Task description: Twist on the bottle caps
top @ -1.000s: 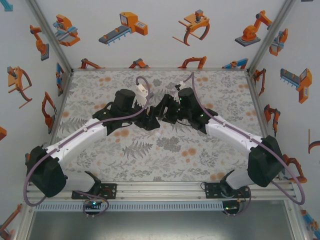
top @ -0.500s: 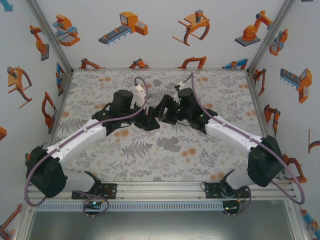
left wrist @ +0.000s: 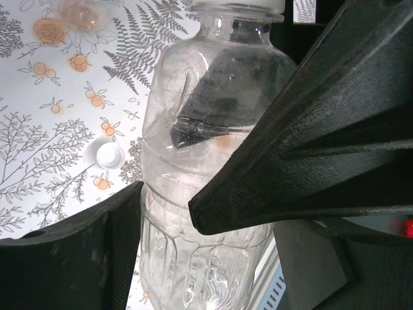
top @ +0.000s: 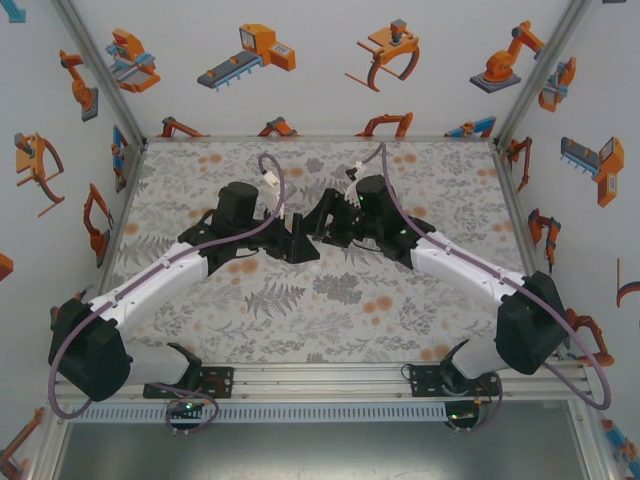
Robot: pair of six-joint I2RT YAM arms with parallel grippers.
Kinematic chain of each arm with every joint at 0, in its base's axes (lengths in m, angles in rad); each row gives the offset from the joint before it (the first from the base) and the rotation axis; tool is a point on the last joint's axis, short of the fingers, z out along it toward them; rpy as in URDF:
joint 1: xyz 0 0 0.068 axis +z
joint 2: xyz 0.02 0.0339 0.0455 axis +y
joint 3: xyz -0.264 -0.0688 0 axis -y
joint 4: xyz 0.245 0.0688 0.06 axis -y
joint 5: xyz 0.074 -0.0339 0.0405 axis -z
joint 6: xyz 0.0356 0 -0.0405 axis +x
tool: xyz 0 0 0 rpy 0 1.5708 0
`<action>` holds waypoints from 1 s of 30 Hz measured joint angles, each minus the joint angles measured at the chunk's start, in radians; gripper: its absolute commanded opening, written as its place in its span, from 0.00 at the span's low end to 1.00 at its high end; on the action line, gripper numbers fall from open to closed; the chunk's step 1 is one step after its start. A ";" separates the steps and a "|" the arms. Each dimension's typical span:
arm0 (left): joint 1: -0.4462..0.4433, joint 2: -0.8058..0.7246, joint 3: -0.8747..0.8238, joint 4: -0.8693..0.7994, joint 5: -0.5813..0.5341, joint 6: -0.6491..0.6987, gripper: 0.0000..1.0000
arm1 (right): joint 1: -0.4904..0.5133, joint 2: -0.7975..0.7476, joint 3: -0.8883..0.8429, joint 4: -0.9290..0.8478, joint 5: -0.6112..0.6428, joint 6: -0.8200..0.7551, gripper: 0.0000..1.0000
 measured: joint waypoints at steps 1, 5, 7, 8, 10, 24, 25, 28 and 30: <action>0.000 0.000 0.000 0.000 0.006 -0.002 0.71 | 0.000 -0.001 0.000 0.002 -0.001 0.000 0.28; 0.000 0.003 0.000 0.000 0.021 -0.011 0.73 | 0.000 -0.002 0.000 0.005 -0.002 -0.001 0.28; 0.002 0.003 0.000 0.000 0.025 -0.014 0.75 | 0.000 -0.002 0.000 0.005 -0.002 -0.002 0.28; 0.004 0.003 0.000 0.000 0.028 -0.015 0.76 | 0.000 -0.002 0.000 0.005 -0.002 -0.003 0.27; 0.005 0.003 0.000 0.000 0.029 -0.018 0.76 | 0.000 -0.002 0.000 0.005 -0.002 -0.004 0.27; 0.024 0.001 -0.004 -0.001 0.066 -0.018 0.72 | 0.000 -0.002 0.000 0.010 -0.002 -0.027 0.26; 0.024 0.001 -0.005 -0.001 0.069 -0.018 0.72 | 0.000 -0.002 0.000 0.012 -0.002 -0.027 0.26; 0.024 0.001 -0.007 -0.001 0.076 -0.018 0.70 | 0.000 -0.003 0.000 0.013 -0.002 -0.027 0.26; 0.025 0.001 -0.009 0.000 0.083 -0.019 0.68 | 0.000 -0.005 0.000 0.013 -0.002 -0.030 0.26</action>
